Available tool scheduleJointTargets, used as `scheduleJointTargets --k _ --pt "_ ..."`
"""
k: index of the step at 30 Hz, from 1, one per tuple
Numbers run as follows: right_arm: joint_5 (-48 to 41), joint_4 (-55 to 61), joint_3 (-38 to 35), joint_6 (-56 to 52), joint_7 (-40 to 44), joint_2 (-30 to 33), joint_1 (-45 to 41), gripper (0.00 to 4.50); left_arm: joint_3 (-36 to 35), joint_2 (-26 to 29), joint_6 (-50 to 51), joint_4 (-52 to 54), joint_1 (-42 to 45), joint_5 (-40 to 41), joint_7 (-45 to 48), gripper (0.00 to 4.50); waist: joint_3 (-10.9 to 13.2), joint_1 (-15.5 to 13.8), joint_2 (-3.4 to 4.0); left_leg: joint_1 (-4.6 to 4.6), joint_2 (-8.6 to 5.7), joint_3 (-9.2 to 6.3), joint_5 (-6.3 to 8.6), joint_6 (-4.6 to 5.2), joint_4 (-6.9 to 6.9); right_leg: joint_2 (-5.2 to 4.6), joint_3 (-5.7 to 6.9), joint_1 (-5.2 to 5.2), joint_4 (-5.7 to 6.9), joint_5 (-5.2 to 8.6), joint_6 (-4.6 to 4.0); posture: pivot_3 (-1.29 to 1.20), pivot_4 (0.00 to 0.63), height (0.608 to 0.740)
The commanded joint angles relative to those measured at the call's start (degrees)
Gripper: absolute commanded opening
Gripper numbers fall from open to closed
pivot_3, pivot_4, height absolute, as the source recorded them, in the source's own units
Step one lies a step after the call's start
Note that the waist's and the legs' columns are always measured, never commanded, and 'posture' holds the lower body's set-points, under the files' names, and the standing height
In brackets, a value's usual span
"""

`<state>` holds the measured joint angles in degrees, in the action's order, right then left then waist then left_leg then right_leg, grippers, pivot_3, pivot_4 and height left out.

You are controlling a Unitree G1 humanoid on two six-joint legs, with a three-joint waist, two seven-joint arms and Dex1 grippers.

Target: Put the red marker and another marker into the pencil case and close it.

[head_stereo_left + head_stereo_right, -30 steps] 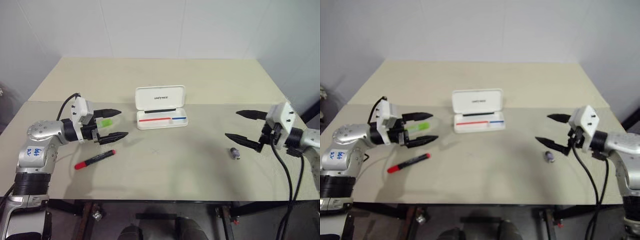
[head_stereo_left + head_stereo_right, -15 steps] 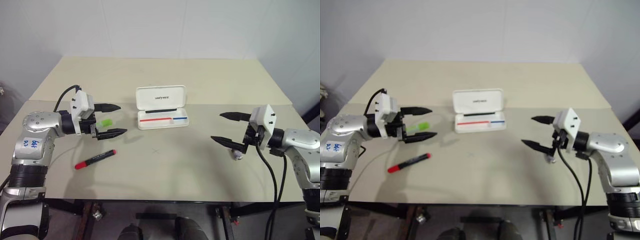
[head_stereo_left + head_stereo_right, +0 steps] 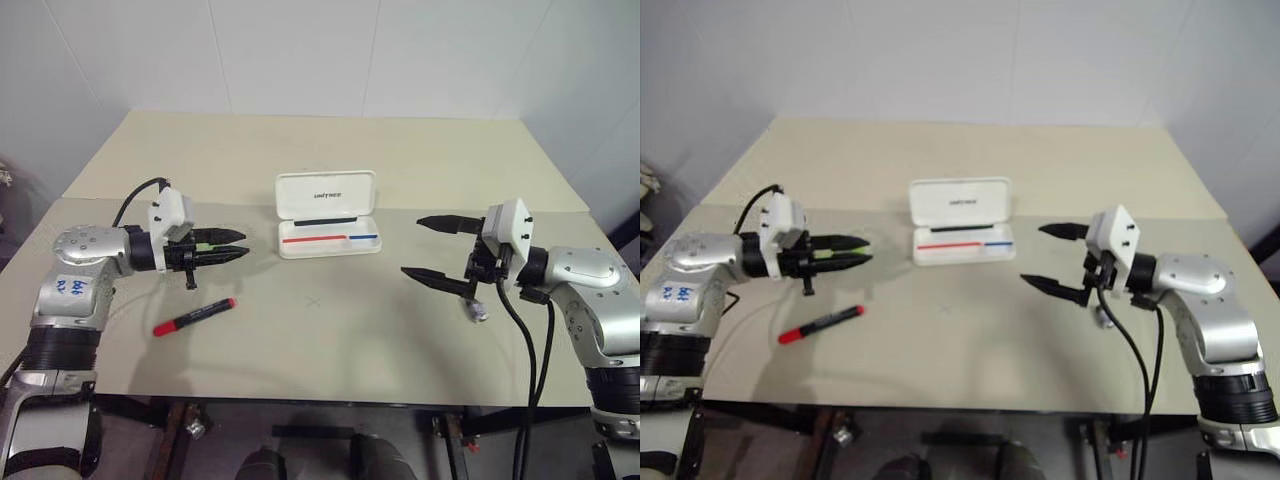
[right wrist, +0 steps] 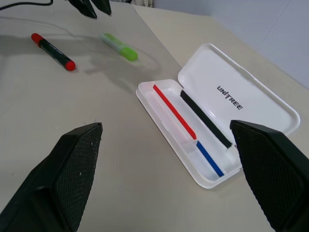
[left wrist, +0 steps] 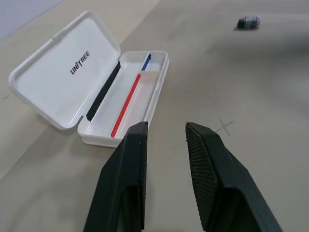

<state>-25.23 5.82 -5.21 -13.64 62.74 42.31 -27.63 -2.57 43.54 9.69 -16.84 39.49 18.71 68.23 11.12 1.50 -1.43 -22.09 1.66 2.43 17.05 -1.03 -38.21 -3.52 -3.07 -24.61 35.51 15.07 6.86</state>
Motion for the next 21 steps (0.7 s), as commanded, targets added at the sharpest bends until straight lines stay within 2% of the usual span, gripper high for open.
scheduleJointTargets --k 1,11,21 --pt "-0.6 1.58 -0.31 0.69 -0.17 -0.37 -1.47 4.5 2.2 -1.17 -2.64 -3.84 4.66 -3.51 -0.81 1.28 0.0 -0.02 -0.01 0.0 0.01 -0.02 0.0 0.0 -0.01 0.01 0.01 0.0 0.0 0.0 0.0 0.0 0.15 0.74" --pt "-1.25 1.89 0.25 -0.15 1.12 -0.16 -2.3 4.5 9.54 -7.5 -6.42 -15.8 13.13 -11.76 -0.75 1.28 0.0 -0.04 -0.01 -0.07 0.0 0.0 0.01 0.01 0.0 0.02 0.02 -0.03 -0.03 -0.01 0.02 0.0 0.15 0.74" --pt "-1.65 3.9 -0.64 -0.86 -0.28 -0.45 -1.37 4.5 12.0 -12.43 -12.42 -30.09 19.12 -17.84 -3.84 1.28 0.01 -0.06 -0.01 -0.08 -0.01 -0.01 0.01 0.02 -0.03 0.02 0.02 -0.03 -0.03 -0.02 0.03 0.0 0.15 0.74"
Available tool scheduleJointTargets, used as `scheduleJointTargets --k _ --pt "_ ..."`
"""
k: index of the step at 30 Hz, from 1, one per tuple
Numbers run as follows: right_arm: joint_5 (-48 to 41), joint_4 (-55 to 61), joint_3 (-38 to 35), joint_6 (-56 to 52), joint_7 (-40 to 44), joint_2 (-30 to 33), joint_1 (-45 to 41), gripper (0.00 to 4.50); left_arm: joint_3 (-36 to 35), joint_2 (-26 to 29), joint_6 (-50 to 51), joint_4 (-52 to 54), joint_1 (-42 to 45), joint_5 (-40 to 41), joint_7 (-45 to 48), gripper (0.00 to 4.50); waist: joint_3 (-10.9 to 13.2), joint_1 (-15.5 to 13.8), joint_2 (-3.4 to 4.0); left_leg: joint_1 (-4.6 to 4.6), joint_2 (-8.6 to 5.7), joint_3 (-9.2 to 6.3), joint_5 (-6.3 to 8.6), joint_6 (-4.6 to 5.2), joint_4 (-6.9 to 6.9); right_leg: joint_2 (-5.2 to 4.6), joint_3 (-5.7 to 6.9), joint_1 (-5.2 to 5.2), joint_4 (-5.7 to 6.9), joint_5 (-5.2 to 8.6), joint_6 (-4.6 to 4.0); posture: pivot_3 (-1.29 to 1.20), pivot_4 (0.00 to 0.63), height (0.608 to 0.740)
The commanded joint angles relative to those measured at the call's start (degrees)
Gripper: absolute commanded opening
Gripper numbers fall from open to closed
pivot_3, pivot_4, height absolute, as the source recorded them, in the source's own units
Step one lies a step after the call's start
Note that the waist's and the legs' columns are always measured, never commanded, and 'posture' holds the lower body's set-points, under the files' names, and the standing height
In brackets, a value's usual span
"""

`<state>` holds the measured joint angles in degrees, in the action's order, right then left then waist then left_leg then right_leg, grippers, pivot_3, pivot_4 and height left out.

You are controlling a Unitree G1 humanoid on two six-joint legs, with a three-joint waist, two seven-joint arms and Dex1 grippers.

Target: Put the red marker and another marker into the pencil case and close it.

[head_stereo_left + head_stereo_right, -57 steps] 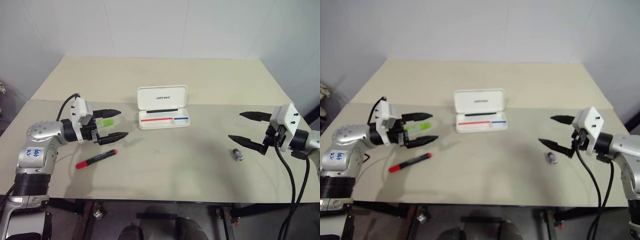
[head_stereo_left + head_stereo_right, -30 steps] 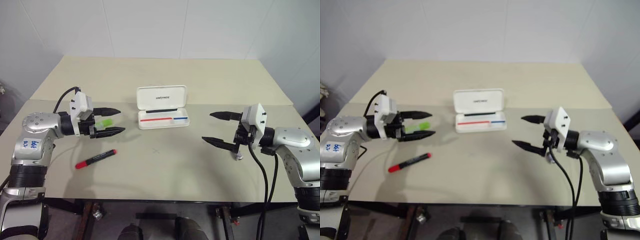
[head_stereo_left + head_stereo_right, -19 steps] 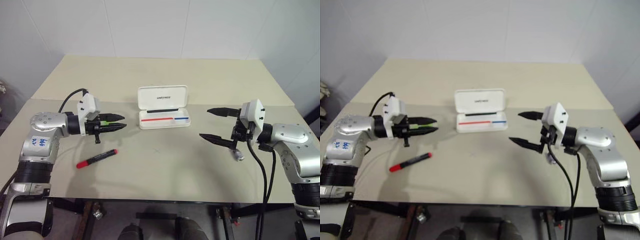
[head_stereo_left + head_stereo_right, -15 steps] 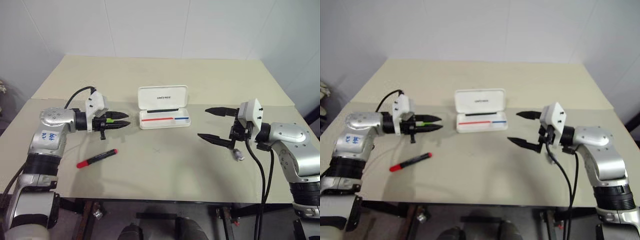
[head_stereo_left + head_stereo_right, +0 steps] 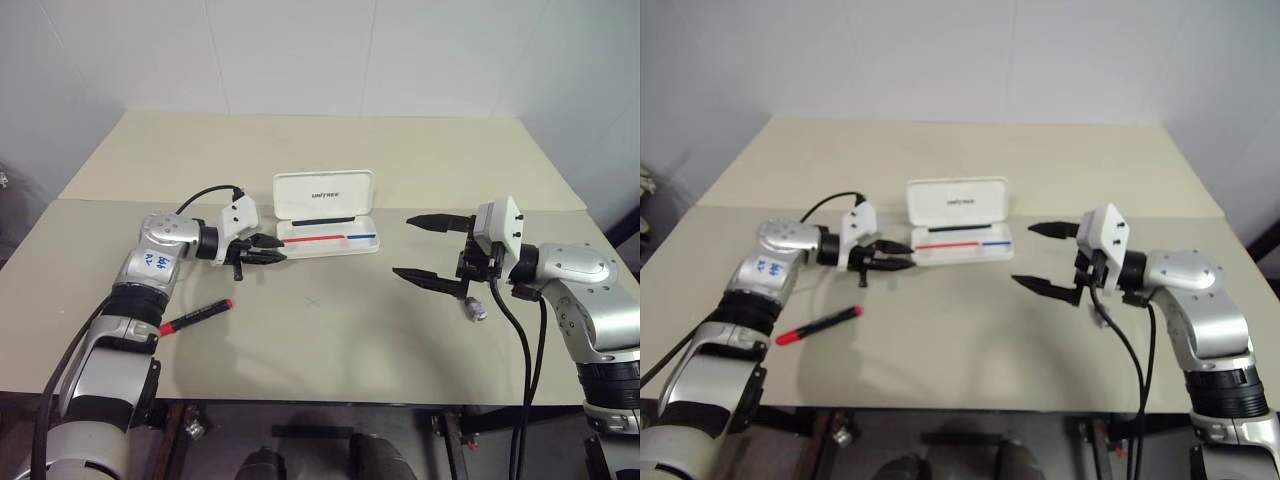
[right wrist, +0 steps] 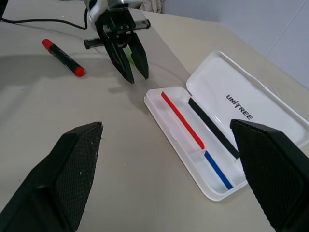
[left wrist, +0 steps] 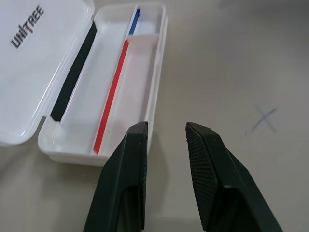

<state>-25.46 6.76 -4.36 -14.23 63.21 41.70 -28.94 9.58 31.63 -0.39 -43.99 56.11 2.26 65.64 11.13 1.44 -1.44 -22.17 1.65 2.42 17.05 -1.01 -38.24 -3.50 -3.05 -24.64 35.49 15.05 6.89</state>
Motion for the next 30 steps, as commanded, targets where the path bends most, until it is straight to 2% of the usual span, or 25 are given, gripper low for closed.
scheduleJointTargets --k 1,15,26,30 --pt "-1.51 3.27 -1.59 -0.38 -0.98 0.16 0.13 4.5 -0.1 -0.85 -2.95 -4.23 3.05 -1.81 -1.52 1.28 0.0 -0.01 0.0 -0.01 0.0 0.0 0.0 0.0 0.0 0.0 0.0 -0.01 -0.01 0.0 0.01 0.0 0.15 0.74" --pt "-2.17 5.94 -3.0 -1.0 -3.16 0.23 2.56 4.5 0.41 -4.78 -9.39 -17.79 8.19 -6.46 -4.31 1.28 0.01 -0.06 -0.02 -0.03 -0.01 0.0 0.01 0.02 0.0 0.0 0.01 -0.01 -0.03 -0.01 0.02 0.0 0.15 0.74" --pt "-3.08 7.27 -3.27 -1.03 -5.19 0.08 3.45 4.5 2.28 -7.54 -11.13 -23.93 10.84 -11.96 -8.3 1.28 0.0 0.03 -0.03 -0.02 -0.01 0.01 0.01 0.02 -0.01 0.0 0.0 -0.01 -0.01 -0.02 0.04 0.0 0.15 0.74" --pt "-3.46 7.56 -3.27 -1.22 -5.74 0.15 3.3 4.5 2.58 -8.07 -11.69 -24.71 10.96 -12.77 -8.13 0.43 0.0 0.08 -0.04 0.0 -0.01 0.01 0.01 0.02 -0.02 0.01 0.0 0.0 0.0 -0.02 0.04 0.0 0.15 0.74"
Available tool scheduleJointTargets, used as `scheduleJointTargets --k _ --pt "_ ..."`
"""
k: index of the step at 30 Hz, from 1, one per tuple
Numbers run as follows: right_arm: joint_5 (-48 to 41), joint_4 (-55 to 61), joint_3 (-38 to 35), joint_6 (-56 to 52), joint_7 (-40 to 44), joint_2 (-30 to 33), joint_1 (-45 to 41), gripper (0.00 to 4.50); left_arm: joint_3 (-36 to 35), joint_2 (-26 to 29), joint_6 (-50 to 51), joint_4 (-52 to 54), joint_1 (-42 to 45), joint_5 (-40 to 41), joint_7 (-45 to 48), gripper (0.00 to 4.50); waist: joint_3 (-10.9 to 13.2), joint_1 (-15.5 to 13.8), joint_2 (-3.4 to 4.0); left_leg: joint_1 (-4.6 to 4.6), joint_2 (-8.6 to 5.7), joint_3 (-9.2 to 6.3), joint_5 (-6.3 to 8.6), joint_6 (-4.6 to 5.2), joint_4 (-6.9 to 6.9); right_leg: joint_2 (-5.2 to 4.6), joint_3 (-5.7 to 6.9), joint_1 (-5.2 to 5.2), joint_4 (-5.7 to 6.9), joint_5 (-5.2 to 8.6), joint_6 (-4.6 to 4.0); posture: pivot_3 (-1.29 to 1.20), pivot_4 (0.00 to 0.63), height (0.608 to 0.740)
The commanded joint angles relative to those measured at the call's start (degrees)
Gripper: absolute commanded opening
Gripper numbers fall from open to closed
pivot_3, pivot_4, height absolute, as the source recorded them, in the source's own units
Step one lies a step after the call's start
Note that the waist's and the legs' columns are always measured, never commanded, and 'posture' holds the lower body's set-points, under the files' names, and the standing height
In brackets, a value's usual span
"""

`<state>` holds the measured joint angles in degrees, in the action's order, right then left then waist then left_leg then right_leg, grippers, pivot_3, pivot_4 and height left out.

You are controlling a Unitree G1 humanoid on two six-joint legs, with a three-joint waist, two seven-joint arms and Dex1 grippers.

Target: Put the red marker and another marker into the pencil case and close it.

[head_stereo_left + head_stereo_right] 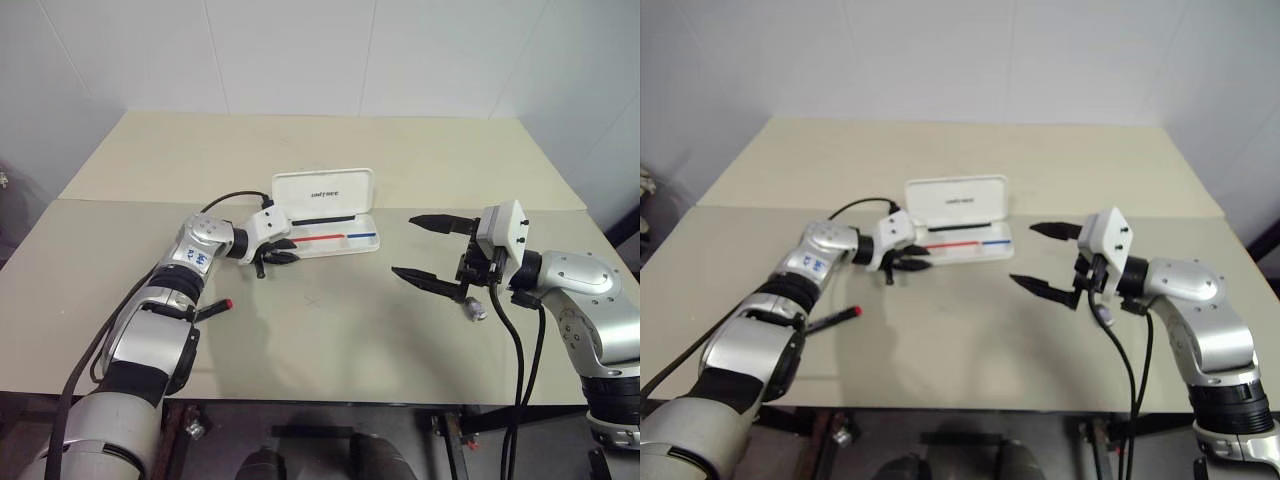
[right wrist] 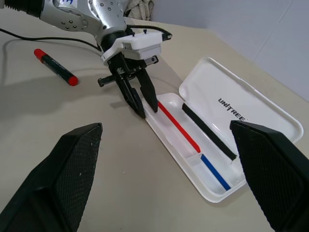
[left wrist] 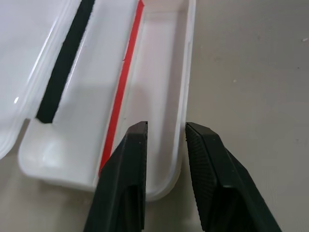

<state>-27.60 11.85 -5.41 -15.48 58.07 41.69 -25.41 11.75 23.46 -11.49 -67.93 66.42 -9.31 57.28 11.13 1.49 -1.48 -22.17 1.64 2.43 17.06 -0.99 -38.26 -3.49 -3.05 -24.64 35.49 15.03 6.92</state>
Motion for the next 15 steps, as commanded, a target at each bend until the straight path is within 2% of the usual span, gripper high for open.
scheduleJointTargets --k 1,15 --pt "-1.41 2.54 -2.19 -0.03 -0.7 0.2 -0.28 4.5 0.57 -0.02 -0.83 -0.81 0.55 -1.4 0.22 0.04 0.0 0.06 0.0 0.0 0.0 0.0 0.0 0.0 0.0 0.0 0.0 0.0 0.0 0.0 0.0 0.0 0.15 0.74" --pt "-1.57 2.14 -1.62 -0.51 -0.91 0.16 -1.5 4.5 0.1 -0.06 -2.76 -0.24 -0.38 -1.2 0.19 0.02 -0.01 -0.1 -0.01 0.01 -0.01 -0.01 0.0 0.0 -0.06 -0.01 -0.01 0.02 0.03 -0.01 0.01 0.0 0.15 0.74"
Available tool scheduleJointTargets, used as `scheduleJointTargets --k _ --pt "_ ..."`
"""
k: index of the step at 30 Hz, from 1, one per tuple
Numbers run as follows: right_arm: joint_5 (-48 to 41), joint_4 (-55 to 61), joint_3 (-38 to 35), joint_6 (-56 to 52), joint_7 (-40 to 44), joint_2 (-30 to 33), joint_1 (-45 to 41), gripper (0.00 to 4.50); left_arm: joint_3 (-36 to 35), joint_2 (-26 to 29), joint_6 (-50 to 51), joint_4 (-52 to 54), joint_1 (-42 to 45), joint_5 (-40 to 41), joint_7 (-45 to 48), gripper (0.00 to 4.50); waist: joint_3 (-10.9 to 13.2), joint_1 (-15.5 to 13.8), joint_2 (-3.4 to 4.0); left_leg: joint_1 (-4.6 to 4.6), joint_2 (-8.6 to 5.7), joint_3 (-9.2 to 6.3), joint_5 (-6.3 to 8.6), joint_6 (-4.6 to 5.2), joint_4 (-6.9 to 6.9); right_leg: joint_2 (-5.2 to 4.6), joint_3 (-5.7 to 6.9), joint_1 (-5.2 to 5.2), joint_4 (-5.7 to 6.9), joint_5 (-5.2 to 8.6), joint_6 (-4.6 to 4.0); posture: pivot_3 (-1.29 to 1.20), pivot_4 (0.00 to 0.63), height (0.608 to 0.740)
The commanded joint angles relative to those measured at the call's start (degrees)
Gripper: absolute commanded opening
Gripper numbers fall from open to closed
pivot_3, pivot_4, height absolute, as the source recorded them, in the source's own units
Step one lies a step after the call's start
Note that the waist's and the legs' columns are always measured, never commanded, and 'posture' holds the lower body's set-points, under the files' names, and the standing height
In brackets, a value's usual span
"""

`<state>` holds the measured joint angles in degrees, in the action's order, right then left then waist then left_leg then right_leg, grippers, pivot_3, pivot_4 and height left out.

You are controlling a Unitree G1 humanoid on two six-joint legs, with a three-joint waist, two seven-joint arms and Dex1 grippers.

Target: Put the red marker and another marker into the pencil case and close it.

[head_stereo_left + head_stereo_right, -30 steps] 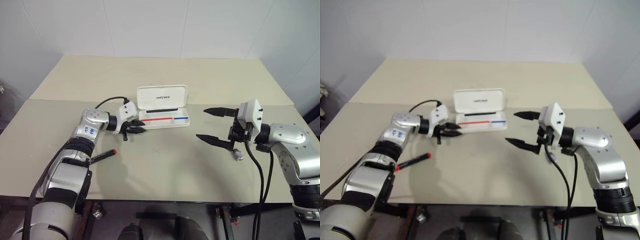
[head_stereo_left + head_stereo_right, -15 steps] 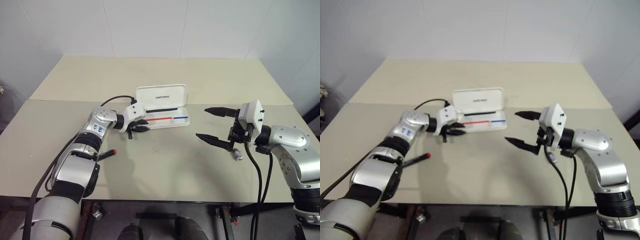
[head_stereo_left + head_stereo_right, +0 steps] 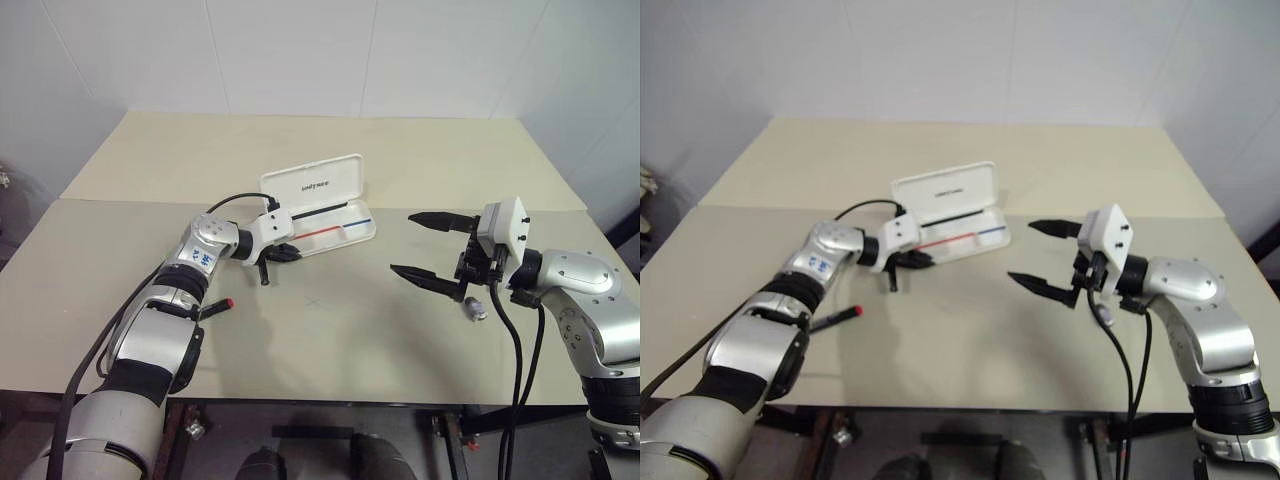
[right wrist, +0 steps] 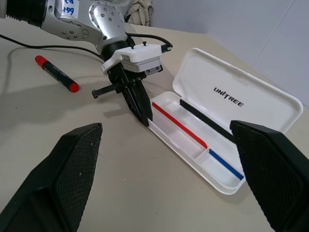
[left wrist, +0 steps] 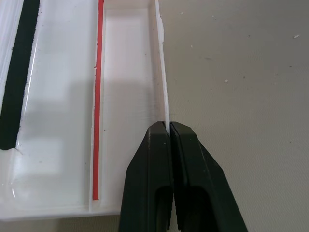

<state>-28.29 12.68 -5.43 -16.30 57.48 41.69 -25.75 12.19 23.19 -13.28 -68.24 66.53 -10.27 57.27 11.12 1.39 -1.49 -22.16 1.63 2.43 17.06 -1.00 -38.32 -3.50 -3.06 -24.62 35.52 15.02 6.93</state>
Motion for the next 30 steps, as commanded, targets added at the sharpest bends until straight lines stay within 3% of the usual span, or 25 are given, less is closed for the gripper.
scheduleJointTargets --k 1,7,14,23,30 --pt "-0.86 1.27 -1.57 0.3 -0.29 0.16 -1.22 4.5 -0.47 0.43 -1.57 0.4 -0.51 -0.06 0.58 0.02 0.0 0.0 0.0 0.0 0.0 0.0 0.0 0.0 0.0 0.0 0.0 0.0 0.0 0.0 0.0 0.0 0.15 0.74" --pt "-0.95 0.39 -1.71 -0.03 0.57 0.85 -1.4 4.5 -1.57 4.05 -6.64 7.4 -1.95 2.59 8.04 0.02 0.0 0.13 0.0 -0.03 0.02 0.01 0.0 0.0 0.09 0.01 0.0 -0.06 -0.04 0.0 0.0 0.0 0.15 0.74" --pt "-0.92 -1.12 -2.24 -0.4 2.26 2.36 -1.14 4.5 -1.65 7.71 -2.98 23.13 -8.29 6.05 16.27 0.02 0.0 0.04 0.0 -0.06 0.02 0.02 0.01 0.01 0.08 -0.02 0.0 -0.05 -0.08 0.0 0.0 0.0 0.15 0.74" --pt "-2.47 1.09 -6.42 -2.19 4.57 7.19 4.65 4.5 0.29 6.62 14.48 50.06 -19.4 9.54 17.68 0.02 0.0 -0.14 0.0 -0.08 0.02 -0.01 0.01 0.02 0.04 -0.03 -0.03 -0.04 -0.05 0.0 0.0 0.0 0.15 0.74" --pt "-4.17 4.22 -10.3 -4.08 4.36 9.66 9.74 4.5 2.97 6.68 25.7 63.95 -26.53 10.97 17.27 0.02 0.0 0.23 0.0 0.01 0.03 -0.01 0.01 0.02 0.0 0.01 -0.09 -0.02 0.0 0.01 -0.01 0.0 0.15 0.74"
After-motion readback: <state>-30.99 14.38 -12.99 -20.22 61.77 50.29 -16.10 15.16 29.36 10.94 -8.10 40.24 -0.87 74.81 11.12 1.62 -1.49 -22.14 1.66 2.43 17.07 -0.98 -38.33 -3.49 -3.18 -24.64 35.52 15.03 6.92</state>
